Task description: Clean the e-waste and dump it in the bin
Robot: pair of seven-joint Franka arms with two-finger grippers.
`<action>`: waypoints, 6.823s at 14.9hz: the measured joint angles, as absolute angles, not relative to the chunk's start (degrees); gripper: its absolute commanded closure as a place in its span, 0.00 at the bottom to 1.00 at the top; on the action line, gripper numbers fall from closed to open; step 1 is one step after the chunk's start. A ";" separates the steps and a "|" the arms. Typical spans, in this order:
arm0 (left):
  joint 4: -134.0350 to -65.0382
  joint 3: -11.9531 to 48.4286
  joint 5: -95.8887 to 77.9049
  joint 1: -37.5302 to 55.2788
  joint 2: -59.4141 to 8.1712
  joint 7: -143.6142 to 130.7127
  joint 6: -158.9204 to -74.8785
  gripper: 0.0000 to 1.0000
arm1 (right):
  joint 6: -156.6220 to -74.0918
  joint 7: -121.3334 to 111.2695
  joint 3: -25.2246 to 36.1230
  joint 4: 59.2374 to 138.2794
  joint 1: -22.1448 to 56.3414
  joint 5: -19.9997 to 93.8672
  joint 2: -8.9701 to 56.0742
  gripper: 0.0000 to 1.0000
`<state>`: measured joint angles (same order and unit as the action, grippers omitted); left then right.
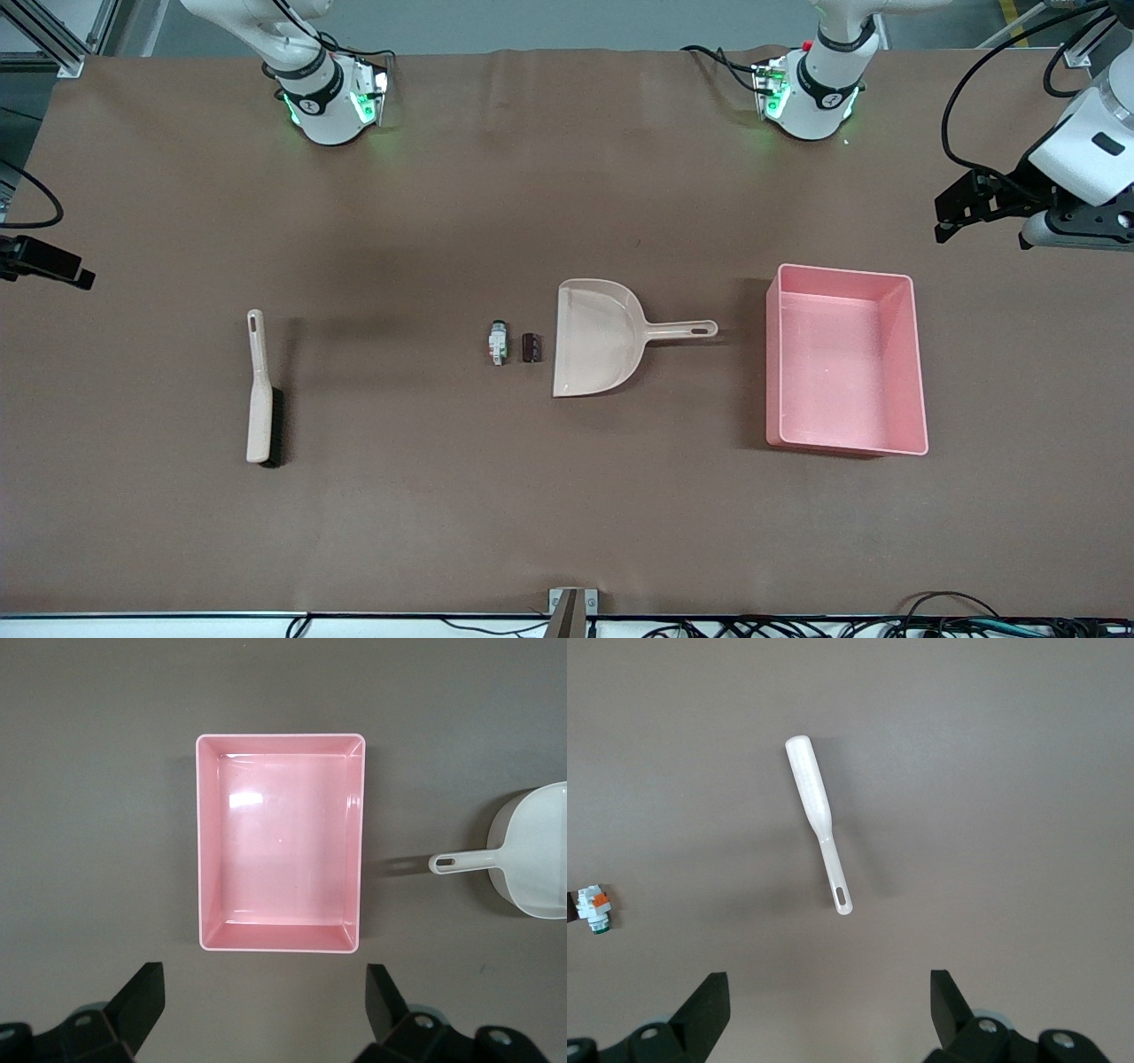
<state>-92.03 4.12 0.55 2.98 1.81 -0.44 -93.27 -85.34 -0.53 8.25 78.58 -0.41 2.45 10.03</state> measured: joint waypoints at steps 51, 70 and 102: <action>-100.21 22.97 31.08 19.95 -33.59 27.05 -123.74 0.10 | -134.92 -13.72 7.87 116.74 2.82 7.72 23.60 0.43; -100.09 22.97 32.27 20.53 -36.86 27.06 -123.72 0.27 | -132.75 -12.36 7.82 115.05 2.94 10.92 22.73 1.00; -93.21 22.72 34.21 24.03 -40.64 27.41 -117.39 0.88 | -139.95 30.23 7.25 123.99 44.42 19.07 18.18 1.00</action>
